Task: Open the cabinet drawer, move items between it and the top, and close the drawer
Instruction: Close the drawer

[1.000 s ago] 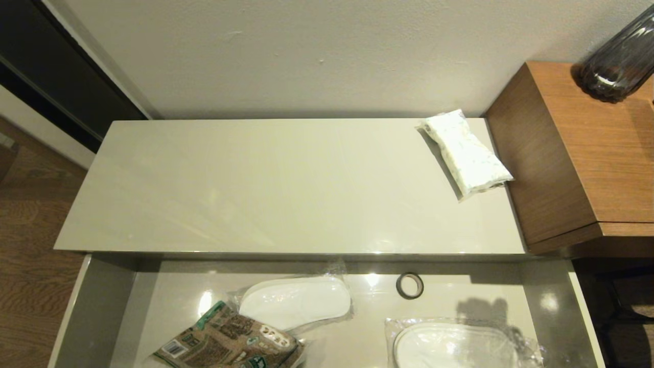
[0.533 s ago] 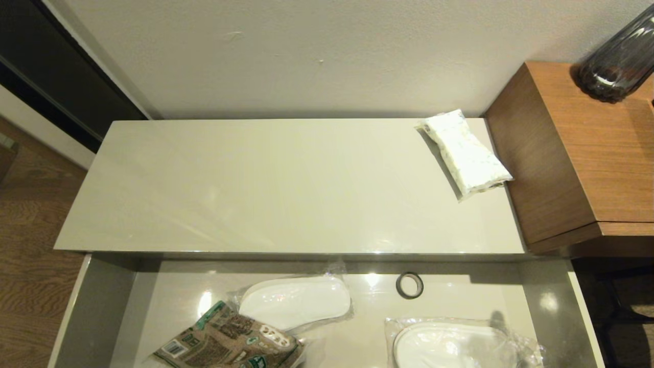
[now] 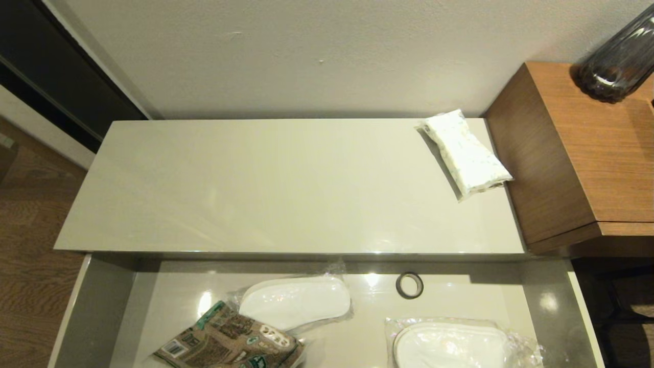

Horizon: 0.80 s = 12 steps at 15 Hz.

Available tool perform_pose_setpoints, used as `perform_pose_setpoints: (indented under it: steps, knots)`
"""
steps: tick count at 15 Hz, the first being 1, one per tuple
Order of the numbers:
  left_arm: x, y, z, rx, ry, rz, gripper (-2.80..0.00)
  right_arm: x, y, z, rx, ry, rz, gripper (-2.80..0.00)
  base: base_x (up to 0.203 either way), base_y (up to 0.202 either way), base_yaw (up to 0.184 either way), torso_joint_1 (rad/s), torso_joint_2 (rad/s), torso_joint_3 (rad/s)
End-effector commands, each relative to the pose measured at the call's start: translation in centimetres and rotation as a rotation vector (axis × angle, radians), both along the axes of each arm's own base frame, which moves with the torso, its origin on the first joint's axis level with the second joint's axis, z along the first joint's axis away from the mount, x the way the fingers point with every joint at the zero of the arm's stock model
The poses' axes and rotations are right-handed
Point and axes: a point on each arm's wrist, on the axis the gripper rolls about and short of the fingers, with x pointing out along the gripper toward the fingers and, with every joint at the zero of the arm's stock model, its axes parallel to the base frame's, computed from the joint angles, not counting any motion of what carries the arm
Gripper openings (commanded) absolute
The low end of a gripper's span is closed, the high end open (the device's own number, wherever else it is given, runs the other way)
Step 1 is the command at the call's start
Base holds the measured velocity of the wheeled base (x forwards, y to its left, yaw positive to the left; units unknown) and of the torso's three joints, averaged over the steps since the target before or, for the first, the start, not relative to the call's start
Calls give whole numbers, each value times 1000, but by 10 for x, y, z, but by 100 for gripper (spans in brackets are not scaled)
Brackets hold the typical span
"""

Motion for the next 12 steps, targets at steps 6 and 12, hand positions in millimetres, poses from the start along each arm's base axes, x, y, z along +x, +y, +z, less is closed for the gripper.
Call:
perform_pose_setpoints:
  steps: [6,12]
  knots:
    - [0,0,0,-1,1,1,-280,-9,3,-96,132,166,215,-280,0,0,0,0,0,0]
    - [0,0,0,-1,1,0,-280,-17,5,-105,292,121,344,-280,0,0,0,0,0,0]
